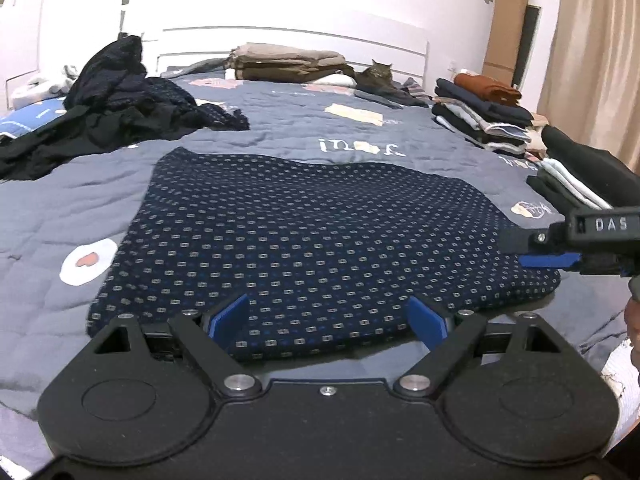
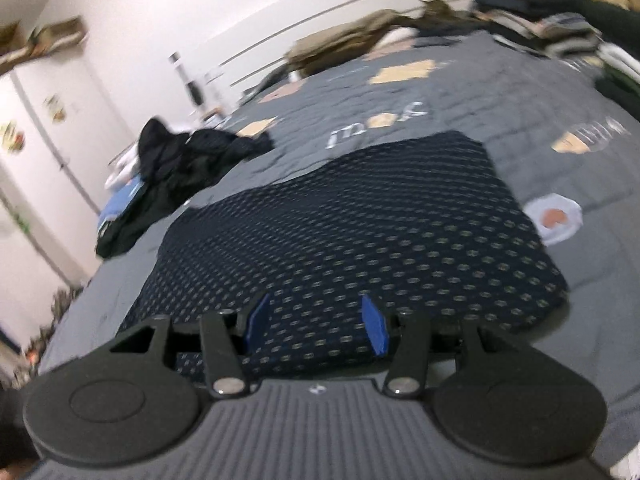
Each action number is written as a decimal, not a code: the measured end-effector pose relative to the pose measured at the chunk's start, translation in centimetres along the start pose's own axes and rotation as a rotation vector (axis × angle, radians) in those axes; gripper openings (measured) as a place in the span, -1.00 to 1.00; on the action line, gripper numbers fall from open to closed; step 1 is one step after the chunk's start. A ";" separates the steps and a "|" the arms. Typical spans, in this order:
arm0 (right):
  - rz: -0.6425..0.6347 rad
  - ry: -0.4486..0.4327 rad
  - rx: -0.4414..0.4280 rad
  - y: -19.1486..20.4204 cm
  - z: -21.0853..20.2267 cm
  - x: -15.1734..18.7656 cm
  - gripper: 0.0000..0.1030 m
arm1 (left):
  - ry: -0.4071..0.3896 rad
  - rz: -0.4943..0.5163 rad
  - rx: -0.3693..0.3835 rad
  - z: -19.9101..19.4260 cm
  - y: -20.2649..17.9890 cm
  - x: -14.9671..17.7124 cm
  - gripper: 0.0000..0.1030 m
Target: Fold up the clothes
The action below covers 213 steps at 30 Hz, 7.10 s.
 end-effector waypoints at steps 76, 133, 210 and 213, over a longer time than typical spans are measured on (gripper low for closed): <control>-0.244 0.124 -0.097 11.8 4.8 6.2 0.06 | 0.038 -0.700 -0.063 2.2 13.1 5.3 0.55; -0.161 0.118 -0.076 7.8 3.7 4.8 0.06 | -0.149 -0.857 -0.015 6.1 13.3 3.8 -0.70; 0.486 0.031 -0.117 -3.1 4.9 0.5 0.19 | -0.118 -0.012 0.229 2.9 -0.4 -5.7 0.96; 0.482 -0.002 -0.109 -2.8 5.4 0.3 0.19 | -0.116 -0.022 0.227 2.9 -0.1 -5.5 0.97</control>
Point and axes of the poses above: each gripper's, at about its wrist camera, not at the fingertips, and z roughly the way its jaws point, y to its left, x to its underside, the point moved 5 cm from there along z, roughly the way its jaws point, and after that the axes turned 11 degrees about z, right-handed, at the moved point
